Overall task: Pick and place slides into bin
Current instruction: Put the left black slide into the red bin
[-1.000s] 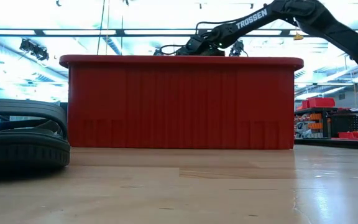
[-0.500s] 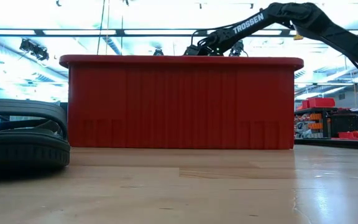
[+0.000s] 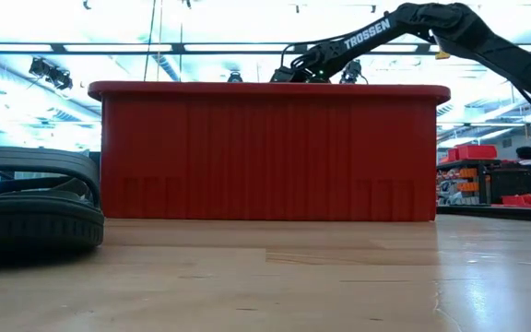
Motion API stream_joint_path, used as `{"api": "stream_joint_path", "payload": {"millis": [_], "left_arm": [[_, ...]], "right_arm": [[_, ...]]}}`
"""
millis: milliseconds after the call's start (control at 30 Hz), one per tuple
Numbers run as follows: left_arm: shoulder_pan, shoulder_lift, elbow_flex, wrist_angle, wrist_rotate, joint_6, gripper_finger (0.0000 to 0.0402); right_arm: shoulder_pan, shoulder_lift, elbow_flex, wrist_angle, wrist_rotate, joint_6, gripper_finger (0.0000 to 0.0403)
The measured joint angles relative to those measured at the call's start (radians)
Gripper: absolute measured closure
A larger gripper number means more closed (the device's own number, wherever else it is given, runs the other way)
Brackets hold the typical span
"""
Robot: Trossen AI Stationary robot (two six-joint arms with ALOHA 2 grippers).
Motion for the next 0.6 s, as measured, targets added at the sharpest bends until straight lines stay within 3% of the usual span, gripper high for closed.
{"api": "stream_joint_path", "payload": {"millis": [200,333,467,600], "left_arm": [[0.0,0.0,0.0,-0.001,0.0,0.0,0.023],[0.0,0.0,0.0,-0.034,0.017,0.002,0.023],[-0.004,0.003,-0.004,-0.128,0.138,-0.002,0.023],[-0.045,0.029,-0.008,-0.199,0.232,-0.025,0.023]], "right_arm": [[0.019,-0.003,0.0,-0.046,-0.002,0.114,0.0266],[0.053,-0.045,0.0,-0.156,-0.085,0.212,0.0263],[0.11,-0.135,0.0,-0.308,-0.21,0.227,0.0272],[0.187,-0.271,0.0,-0.407,-0.24,0.226,0.0283]]}}
